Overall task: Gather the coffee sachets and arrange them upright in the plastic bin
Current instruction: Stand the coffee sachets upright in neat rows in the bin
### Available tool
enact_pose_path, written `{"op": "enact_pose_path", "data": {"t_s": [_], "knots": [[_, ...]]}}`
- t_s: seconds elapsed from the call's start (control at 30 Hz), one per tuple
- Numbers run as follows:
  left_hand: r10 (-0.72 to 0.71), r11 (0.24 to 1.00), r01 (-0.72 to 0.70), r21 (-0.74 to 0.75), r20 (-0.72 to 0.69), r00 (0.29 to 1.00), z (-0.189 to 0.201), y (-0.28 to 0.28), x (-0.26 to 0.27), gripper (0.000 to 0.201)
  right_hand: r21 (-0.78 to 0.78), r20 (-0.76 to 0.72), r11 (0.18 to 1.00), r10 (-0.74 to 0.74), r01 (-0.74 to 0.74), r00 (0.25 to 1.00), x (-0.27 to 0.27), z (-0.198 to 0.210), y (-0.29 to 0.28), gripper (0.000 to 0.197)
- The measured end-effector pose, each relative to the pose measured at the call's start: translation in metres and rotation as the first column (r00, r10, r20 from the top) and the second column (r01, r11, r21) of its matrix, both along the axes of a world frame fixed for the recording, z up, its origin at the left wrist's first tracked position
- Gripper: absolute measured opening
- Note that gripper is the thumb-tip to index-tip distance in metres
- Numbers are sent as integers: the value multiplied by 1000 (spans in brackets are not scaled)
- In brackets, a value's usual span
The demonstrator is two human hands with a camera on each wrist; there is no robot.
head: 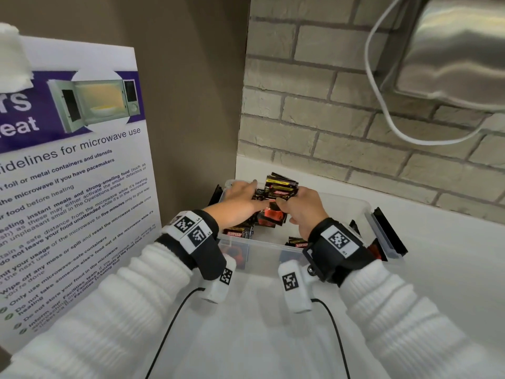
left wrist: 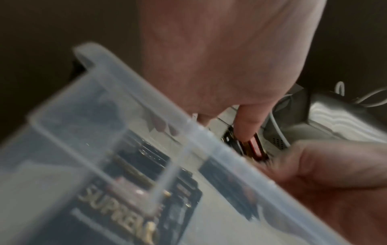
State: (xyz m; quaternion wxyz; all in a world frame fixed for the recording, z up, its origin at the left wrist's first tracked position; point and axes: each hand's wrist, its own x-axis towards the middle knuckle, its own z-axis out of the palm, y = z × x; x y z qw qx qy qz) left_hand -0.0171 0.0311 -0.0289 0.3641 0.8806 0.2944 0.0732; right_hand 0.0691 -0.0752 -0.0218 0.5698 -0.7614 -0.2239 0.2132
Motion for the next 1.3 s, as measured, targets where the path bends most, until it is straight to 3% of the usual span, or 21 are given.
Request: {"op": "enact_pose_path", "data": {"t_s": [0.1,0.13,0.17,0.2,0.27,0.43,0.57,0.63,0.77,0.87,1.0,1.17,1.3], "knots": [[151,968,-144,204,-19,988,-8,20,-18,57,-60,-51,984,-171,168,984,13,-16,10,19],[195,948,-175,266,-50,980,-12,23,-23,55,-129,-30,980,-155,150,987,14,-18,13,12],[221,939,-188,286,-86,971,-17,24,-24,55,-273,-31,959,-80,68,996,15,-17,16,20],[229,943,-192,272,-109,967,-22,24,-25,55,-436,-27,900,-20,6,999,13,-13,19,33],[210,959,-183,217,-109,972,-28,26,-26,57,-717,169,697,186,-9,968,6,-13,21,43],[160,972,-140,187,-96,982,-28,28,-29,63,-802,272,596,419,-37,866,0,-15,42,36],[135,978,-119,171,-89,987,-29,29,-30,59,-902,322,431,634,25,703,-4,-19,54,31],[132,977,-115,177,-84,988,-29,30,-29,57,-940,284,336,690,53,665,-2,-20,57,33],[132,976,-114,186,-86,988,-31,31,-28,54,-949,264,312,740,31,619,0,-18,59,39],[133,975,-114,192,-88,987,-31,31,-28,55,-953,289,284,761,104,581,3,-18,55,36],[135,975,-116,188,-92,987,-31,31,-29,53,-948,285,312,734,66,617,10,-21,51,29],[135,976,-114,187,-102,986,-30,31,-29,54,-936,258,353,651,16,714,6,-16,57,37],[137,976,-116,186,-107,985,-31,32,-28,54,-913,297,407,603,35,740,9,-18,52,38]]}}
